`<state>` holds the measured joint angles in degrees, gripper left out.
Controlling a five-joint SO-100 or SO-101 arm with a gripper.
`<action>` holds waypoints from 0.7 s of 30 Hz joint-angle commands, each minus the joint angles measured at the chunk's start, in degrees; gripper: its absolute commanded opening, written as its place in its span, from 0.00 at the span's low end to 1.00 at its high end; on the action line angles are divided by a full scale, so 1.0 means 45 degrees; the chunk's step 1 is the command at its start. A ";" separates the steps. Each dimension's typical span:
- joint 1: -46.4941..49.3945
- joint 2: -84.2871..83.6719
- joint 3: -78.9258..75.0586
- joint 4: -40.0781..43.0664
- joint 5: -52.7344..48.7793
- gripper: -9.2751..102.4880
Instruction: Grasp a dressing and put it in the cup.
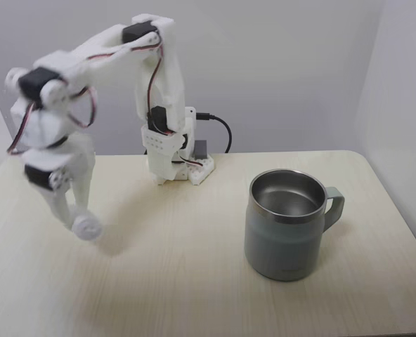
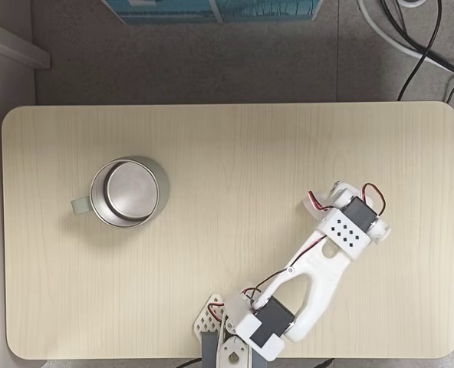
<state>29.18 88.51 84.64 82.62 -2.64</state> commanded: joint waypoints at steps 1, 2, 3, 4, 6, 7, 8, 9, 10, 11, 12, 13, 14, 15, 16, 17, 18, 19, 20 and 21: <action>-0.1172 -0.1504 0.0742 0.0371 0.0410 0.08; -0.1621 -0.1895 0.0762 0.0430 0.0527 0.08; -0.2051 -0.2285 0.0781 0.0469 0.0645 0.08; -0.2578 -0.2695 0.0801 0.0508 0.0742 0.08; -0.3691 -0.3496 0.0781 0.0547 0.0781 0.08; -0.4258 -0.3848 0.0781 0.0547 0.0879 0.08; -0.4805 -0.4121 0.0820 0.0547 0.0996 0.08; -0.5352 -0.4375 0.0859 0.0547 0.1074 0.08; -0.5859 -0.4590 0.0938 0.0547 0.1133 0.08; -0.6367 -0.4766 0.1016 0.0547 0.1172 0.08; -0.6816 -0.4980 0.1035 0.0488 0.1191 0.08; -0.7285 -0.5215 0.1035 0.0391 0.1191 0.08; -0.7734 -0.5410 0.1035 0.0293 0.1152 0.08; -0.8164 -0.5586 0.1035 0.0195 0.1152 0.08; -0.8594 -0.5684 0.1055 0.0137 0.1152 0.08; -0.9004 -0.5723 0.1152 0.0098 0.1133 0.08; -0.9434 -0.5723 0.1270 0.0059 0.1133 0.08; -0.9863 -0.5703 0.1426 0.0059 0.1133 0.08; -1.0293 -0.5625 0.1621 0.0059 0.1113 0.08; -1.0684 -0.5527 0.1777 0.0039 0.1094 0.08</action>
<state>-14.94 64.42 89.21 83.76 2.29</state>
